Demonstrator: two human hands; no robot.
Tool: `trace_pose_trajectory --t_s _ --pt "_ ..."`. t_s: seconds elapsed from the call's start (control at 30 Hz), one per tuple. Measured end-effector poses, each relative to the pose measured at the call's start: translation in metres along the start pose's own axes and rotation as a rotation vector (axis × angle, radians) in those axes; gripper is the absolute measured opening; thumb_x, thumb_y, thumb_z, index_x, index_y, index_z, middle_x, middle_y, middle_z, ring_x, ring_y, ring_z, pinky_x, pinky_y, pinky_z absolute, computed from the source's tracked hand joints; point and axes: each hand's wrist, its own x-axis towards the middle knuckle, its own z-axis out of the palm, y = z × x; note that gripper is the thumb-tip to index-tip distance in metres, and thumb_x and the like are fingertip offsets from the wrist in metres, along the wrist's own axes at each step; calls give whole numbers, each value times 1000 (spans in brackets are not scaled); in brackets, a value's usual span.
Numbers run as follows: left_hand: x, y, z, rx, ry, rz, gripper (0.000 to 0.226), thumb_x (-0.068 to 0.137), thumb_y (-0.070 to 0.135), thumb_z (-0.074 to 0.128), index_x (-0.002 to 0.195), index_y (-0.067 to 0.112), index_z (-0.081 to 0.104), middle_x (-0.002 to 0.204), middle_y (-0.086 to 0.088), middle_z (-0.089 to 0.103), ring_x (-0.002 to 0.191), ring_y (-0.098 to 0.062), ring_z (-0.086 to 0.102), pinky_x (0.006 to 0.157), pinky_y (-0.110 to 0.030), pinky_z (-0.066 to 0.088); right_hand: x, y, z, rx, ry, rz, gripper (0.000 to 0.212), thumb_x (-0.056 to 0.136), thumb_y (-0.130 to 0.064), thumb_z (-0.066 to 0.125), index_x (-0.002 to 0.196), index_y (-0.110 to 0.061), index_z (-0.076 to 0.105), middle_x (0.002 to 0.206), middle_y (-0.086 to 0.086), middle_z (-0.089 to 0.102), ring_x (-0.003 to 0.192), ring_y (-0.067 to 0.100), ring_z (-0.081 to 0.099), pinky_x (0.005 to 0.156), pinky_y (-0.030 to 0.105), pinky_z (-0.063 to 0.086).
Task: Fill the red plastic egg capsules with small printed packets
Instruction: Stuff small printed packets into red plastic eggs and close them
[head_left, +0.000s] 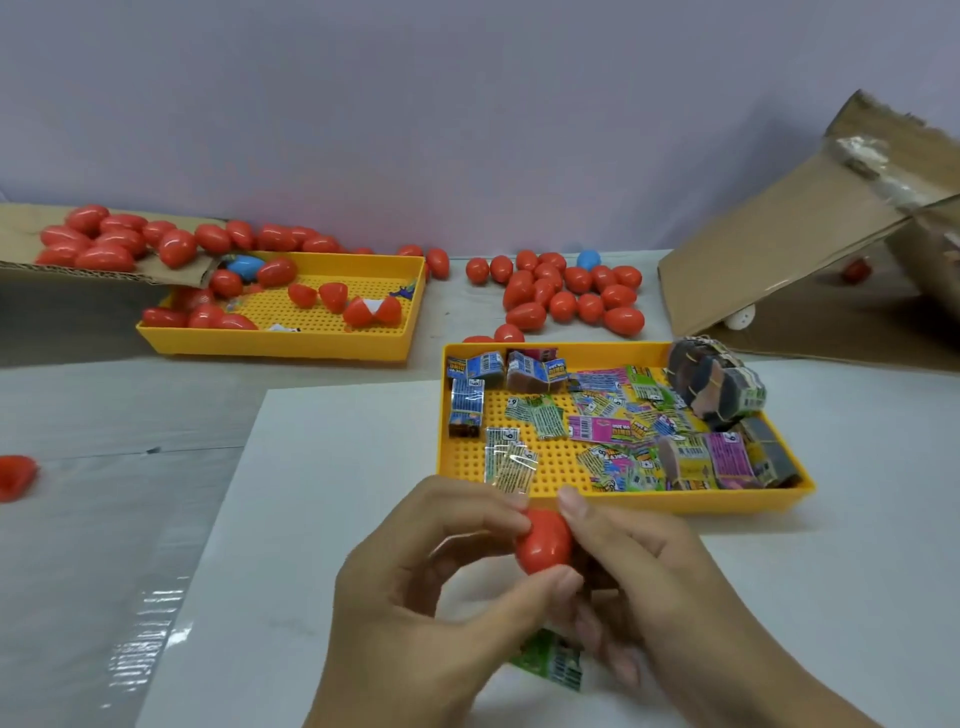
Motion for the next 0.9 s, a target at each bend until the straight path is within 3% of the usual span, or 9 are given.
trace_pose_trajectory --t_s 0.1,0.2,0.3,0.37,0.47,0.6,0.77,0.9 --pt "0 3 1 180 3 180 28 67 24 87 89 18 71 89 -3 66 82 -27 70 63 -34 58 -4 -3 0 59 -136 82 76 64 -77 69 89 -6 71 57 10 58 36 20 45 35 19 35" --pt "1 6 0 304 23 233 33 66 28 88 93 20 70 87 -2 67 77 -21 67 60 -27 51 -8 -10 1 171 -212 118 57 68 -57 79 97 -9 73 74 17 66 47 19 57 35 21 44" --pt "2 7 -1 370 28 224 35 66 39 86 92 22 70 89 0 68 77 -17 65 59 -23 47 -8 -13 0 336 -146 171 39 65 -33 85 94 -11 71 87 27 68 50 23 61 34 24 47" --pt "1 7 -2 336 -2 185 35 65 39 86 90 19 73 92 1 70 78 -21 65 59 -25 48 -8 -14 0 367 -150 222 32 65 -29 80 87 -9 70 86 30 66 46 22 59 33 23 46" --pt "2 7 -5 248 -67 85 38 63 38 86 96 21 76 97 8 71 79 -20 64 63 -25 50 -6 -16 -4 381 -179 282 28 74 -25 81 92 -3 75 81 25 66 44 17 58 33 21 42" --pt "2 5 -7 105 -100 -48 40 67 29 81 107 27 75 100 2 72 80 -23 66 67 -30 54 -4 -15 -12 442 -177 336 42 80 -32 69 101 5 72 71 17 65 47 14 59 31 19 40" --pt "2 6 -8 27 -92 -122 47 66 26 81 112 28 73 97 1 74 85 -20 70 69 -23 56 -4 -16 -15 382 -207 303 53 77 -51 75 90 1 75 78 19 69 52 16 64 32 20 43" --pt "2 7 -8 18 -83 -160 51 64 27 82 114 28 72 97 -1 74 85 -21 69 70 -23 56 -5 -17 -14 281 -175 180 46 70 -41 78 94 -1 75 81 20 69 54 14 62 34 19 43"
